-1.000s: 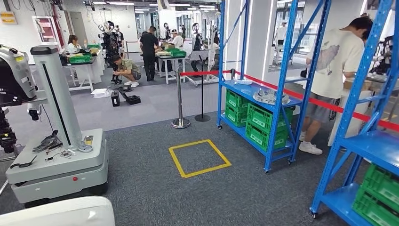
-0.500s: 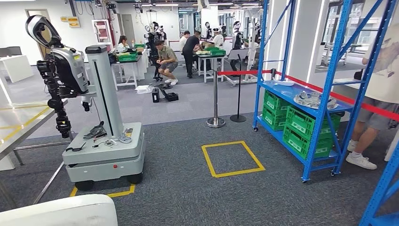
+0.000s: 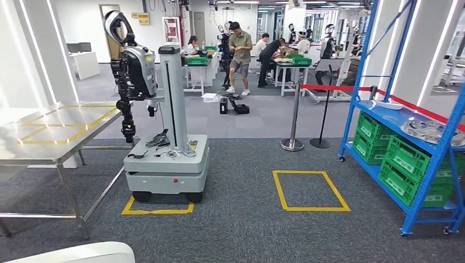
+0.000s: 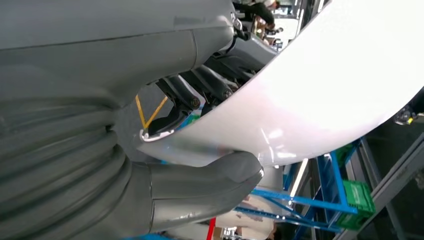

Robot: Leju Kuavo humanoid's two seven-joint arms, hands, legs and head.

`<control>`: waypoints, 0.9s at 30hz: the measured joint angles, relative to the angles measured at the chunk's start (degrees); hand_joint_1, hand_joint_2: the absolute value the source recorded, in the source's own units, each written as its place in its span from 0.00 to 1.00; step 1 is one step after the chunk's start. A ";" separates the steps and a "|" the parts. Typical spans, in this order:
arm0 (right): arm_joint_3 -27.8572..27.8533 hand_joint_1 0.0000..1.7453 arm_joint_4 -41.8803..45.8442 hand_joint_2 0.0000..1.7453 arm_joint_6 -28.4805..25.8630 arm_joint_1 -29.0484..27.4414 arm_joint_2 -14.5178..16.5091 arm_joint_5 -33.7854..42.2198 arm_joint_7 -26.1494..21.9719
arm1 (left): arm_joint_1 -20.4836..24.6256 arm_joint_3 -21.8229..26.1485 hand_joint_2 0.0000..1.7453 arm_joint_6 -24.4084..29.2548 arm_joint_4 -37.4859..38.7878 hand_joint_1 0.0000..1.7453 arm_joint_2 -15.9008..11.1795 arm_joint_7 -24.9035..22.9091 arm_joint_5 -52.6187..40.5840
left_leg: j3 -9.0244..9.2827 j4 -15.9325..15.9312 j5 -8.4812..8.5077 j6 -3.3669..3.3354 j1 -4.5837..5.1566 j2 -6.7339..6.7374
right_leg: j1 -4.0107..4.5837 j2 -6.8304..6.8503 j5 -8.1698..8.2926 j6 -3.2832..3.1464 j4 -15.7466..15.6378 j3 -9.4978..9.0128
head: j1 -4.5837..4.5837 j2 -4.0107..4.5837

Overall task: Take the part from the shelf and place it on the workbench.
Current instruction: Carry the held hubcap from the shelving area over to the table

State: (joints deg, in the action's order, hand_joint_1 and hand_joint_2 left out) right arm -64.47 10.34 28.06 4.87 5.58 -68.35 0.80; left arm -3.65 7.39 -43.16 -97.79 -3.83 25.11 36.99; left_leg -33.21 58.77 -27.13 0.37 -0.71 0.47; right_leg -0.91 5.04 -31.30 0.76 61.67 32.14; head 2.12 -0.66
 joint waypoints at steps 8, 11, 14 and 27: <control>-0.01 0.00 0.00 0.00 0.28 -0.72 -0.01 -0.11 0.20 | -0.14 0.01 1.00 0.90 -1.10 1.00 0.36 -0.16 -0.92 | -0.13 0.38 0.07 -0.43 -0.05 -5.94 | -0.18 -7.02 0.60 -0.44 4.91 3.52 | -0.09 0.00; 0.01 0.00 0.00 0.00 0.28 -0.81 0.00 -0.54 0.13 | -1.57 0.21 1.00 1.27 -2.69 1.00 0.45 0.48 -1.57 | -0.70 0.59 -0.01 0.68 -0.06 -7.98 | -0.22 -10.33 2.11 -0.79 -1.18 0.86 | -0.08 0.00; 0.05 0.00 0.00 0.00 0.28 -0.81 0.12 -0.83 -0.04 | -3.86 1.07 1.00 1.33 -4.46 1.00 0.51 1.04 -1.76 | -1.23 0.60 -0.02 1.85 -0.25 -8.43 | -0.14 -8.02 2.16 -1.73 -1.85 0.15 | -0.07 0.00; 0.10 0.00 0.00 0.00 0.26 -0.77 0.12 -1.13 -0.16 | -5.71 1.98 1.00 2.57 -7.02 1.00 0.96 0.61 -3.98 | -0.21 0.47 0.06 1.13 0.43 3.49 | 0.55 2.55 0.56 -1.48 -2.42 -2.29 | 0.04 0.00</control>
State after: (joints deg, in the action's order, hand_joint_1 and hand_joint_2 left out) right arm -64.37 10.34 28.32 4.10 5.70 -69.48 0.63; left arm -9.36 9.37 -40.59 -104.81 -2.87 25.71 33.01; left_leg -33.42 59.24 -27.07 1.51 -0.28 3.97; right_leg -0.36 7.59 -30.74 -0.72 59.25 29.84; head 2.16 -0.66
